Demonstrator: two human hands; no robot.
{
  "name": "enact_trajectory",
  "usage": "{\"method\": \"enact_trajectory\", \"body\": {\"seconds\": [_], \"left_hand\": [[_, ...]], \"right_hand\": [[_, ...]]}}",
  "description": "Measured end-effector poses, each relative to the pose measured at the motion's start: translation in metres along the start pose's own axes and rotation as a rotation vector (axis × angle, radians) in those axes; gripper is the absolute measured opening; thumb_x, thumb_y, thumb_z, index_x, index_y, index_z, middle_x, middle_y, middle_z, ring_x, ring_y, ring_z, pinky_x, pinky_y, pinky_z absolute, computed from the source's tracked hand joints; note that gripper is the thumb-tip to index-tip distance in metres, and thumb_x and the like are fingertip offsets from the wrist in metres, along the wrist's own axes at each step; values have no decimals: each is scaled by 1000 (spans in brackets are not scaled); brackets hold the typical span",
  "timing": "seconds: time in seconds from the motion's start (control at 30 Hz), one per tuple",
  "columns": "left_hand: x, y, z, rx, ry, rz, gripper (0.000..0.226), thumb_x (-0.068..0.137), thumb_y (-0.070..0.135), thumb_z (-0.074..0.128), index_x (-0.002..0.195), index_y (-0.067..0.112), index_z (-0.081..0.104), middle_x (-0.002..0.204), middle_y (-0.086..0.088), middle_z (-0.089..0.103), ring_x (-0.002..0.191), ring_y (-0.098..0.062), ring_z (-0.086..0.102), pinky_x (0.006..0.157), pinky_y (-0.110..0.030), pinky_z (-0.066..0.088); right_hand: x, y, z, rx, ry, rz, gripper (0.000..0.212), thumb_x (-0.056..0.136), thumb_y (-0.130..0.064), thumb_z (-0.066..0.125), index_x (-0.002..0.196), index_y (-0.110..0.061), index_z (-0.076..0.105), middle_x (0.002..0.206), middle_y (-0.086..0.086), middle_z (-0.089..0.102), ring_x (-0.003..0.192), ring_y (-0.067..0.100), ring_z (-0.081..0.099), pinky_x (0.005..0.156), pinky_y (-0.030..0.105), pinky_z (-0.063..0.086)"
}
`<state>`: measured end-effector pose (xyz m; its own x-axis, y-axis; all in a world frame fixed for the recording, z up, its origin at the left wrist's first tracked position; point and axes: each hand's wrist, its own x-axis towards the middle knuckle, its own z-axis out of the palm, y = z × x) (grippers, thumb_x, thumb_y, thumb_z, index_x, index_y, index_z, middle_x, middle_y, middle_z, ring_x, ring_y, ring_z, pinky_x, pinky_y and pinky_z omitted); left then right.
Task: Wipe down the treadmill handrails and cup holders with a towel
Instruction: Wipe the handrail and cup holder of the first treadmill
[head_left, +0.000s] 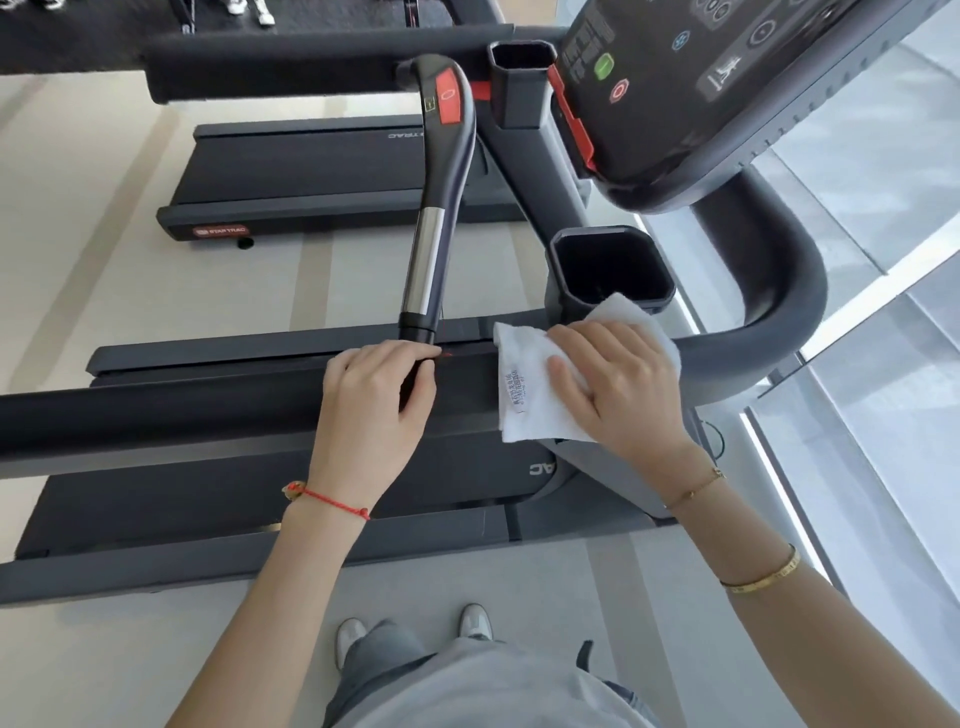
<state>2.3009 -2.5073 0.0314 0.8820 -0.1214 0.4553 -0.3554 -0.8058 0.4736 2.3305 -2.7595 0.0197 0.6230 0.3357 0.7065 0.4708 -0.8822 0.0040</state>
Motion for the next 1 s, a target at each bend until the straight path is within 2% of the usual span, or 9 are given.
{"method": "enact_trajectory", "body": {"seconds": [0.27,0.47,0.6,0.73,0.83,1.0], "left_hand": [[0,-4,-7,4,-44,11,21,98,17,57,114,16,71,111,4,72,104,-13,64,105,-38,43],[-3,-18,-15,23,-21,-15,23,98,19,53,111,14,71,106,3,72,97,-17,66,96,-46,48],[-6,-19,-16,22,-18,-26,20,98,16,55,110,14,71,105,3,72,96,-17,65,98,-44,46],[-5,-19,-17,28,-29,-19,19,99,16,56,110,15,71,106,4,71,96,-16,64,101,-43,45],[-5,-20,-18,34,-25,-1,21,99,19,54,110,15,72,106,3,72,98,-17,65,100,-43,46],[-5,-24,-20,44,-8,3,22,98,20,53,109,14,72,107,3,72,98,-16,66,99,-44,46]], "right_hand": [[7,-16,8,45,9,56,27,100,-25,49,95,-14,73,88,-2,72,80,19,65,74,29,49],[23,-54,20,96,-99,66,36,103,-32,40,93,-15,70,78,-1,66,73,21,60,70,34,46],[17,-33,13,77,-127,2,40,104,-36,37,97,-15,70,80,0,66,73,21,60,71,34,46],[14,-9,5,48,-70,85,43,102,-35,35,82,-16,68,70,-2,64,65,21,58,67,36,46],[19,-15,12,-17,-63,117,44,100,-32,32,68,-16,58,59,-2,55,56,20,47,58,32,38],[26,-35,21,-32,-103,108,48,103,-36,28,67,-18,55,57,-2,53,54,19,44,55,34,39]]}}
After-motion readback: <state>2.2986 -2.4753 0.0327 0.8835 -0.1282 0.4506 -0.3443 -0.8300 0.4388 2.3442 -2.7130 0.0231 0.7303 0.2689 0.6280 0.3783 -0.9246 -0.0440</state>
